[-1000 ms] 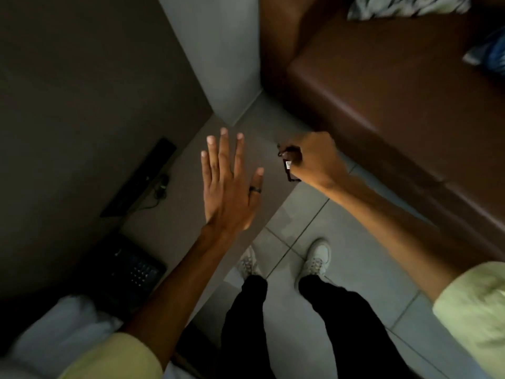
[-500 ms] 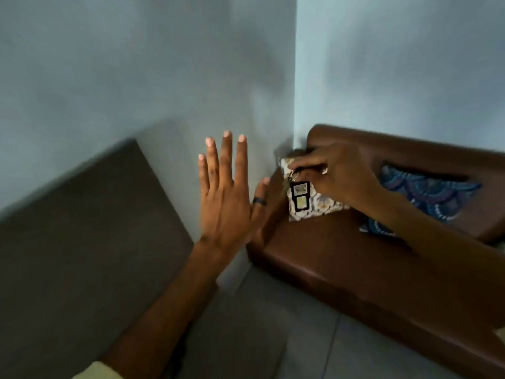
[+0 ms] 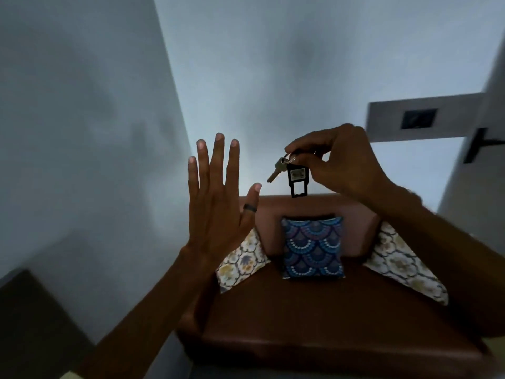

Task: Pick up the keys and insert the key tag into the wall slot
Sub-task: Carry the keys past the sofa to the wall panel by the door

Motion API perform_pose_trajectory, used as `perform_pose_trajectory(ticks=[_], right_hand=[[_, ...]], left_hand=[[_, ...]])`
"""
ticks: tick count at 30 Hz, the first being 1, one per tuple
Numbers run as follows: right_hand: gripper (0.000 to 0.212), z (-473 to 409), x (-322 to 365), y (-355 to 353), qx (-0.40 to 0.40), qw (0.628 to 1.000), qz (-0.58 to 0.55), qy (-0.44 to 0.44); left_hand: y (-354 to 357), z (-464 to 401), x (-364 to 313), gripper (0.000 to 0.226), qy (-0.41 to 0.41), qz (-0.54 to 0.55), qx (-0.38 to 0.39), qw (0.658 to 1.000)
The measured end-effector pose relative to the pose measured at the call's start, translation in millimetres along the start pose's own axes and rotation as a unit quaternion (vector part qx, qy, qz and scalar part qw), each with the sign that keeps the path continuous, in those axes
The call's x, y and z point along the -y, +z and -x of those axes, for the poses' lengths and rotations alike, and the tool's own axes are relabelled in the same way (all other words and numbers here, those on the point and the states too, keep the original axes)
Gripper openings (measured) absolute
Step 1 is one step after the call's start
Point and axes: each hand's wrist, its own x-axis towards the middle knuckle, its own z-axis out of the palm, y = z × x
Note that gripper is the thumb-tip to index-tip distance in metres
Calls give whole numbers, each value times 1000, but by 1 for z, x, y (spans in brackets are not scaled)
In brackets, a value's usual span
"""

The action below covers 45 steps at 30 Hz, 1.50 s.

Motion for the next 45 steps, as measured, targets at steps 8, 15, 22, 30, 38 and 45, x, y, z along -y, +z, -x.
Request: perform_pose_trajectory(ticks=[8,15,22,30,38,45], right_hand=[[16,45,-60,-170,-66,994,87,22],[19,95,-123,-325,-91,983,158,17],[18,116,-202,-427,-70,982,168,51],[22,116,-348,-510,-51,974,208,70],[32,54,-477,-600,19,966,248,69],[20,16,-590,-649,1,972,232,46]], left_hand=[[43,-50,-155,74,67,17,-47,997],[102,-85,-333,79,96,71,-71,990],[152,-104,-466,82,116,110,-56,986],[261,-152,-575,82,112,145,-58,981],[394,-222,-676,84,64,179,-74,979],[500,-277,-743,85,56,173,-67,981]])
